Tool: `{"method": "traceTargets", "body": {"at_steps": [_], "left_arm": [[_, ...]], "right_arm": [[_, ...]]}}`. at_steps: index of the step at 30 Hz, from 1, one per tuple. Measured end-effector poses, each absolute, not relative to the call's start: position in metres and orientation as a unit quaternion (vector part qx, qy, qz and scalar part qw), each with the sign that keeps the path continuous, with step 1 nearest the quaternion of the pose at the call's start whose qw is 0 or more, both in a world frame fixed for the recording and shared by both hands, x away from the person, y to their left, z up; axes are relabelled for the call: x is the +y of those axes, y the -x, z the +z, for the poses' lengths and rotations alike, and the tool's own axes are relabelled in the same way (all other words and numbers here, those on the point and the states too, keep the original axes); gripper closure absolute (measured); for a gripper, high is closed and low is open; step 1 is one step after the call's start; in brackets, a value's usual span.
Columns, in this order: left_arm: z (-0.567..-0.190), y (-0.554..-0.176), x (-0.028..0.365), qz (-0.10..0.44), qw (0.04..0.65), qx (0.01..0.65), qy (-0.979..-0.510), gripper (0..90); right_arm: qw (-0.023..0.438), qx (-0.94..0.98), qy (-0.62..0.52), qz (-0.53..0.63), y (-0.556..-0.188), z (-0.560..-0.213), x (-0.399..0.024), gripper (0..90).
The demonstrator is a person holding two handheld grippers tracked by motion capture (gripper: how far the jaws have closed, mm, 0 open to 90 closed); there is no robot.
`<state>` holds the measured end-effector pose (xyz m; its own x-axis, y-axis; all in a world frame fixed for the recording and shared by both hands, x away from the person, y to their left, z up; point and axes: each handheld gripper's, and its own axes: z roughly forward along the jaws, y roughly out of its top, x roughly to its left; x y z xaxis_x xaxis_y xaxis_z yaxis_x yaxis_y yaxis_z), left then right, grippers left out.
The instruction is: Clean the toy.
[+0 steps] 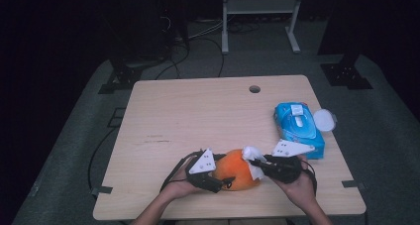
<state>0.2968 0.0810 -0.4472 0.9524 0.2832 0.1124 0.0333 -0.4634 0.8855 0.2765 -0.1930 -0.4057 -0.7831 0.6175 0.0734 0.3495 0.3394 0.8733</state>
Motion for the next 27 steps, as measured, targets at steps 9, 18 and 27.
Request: {"method": "traceTargets", "body": {"at_steps": [9, 18, 27], "left_arm": [[-0.443, -0.291, 0.072, 0.144, 0.502, 0.076, -0.849, 25.4], [-0.44, -0.291, 0.068, 0.143, 0.496, 0.079, -0.853, 25.5], [-0.442, -0.294, 0.071, 0.131, 0.502, 0.09, -0.85, 25.6]], "right_arm": [[0.143, 0.797, -0.294, 0.508, -0.273, -0.397, -0.189, 80.0], [0.152, 0.789, -0.32, 0.502, -0.276, -0.399, -0.197, 79.6], [0.138, 0.795, -0.319, 0.497, -0.279, -0.402, -0.193, 79.7]]}}
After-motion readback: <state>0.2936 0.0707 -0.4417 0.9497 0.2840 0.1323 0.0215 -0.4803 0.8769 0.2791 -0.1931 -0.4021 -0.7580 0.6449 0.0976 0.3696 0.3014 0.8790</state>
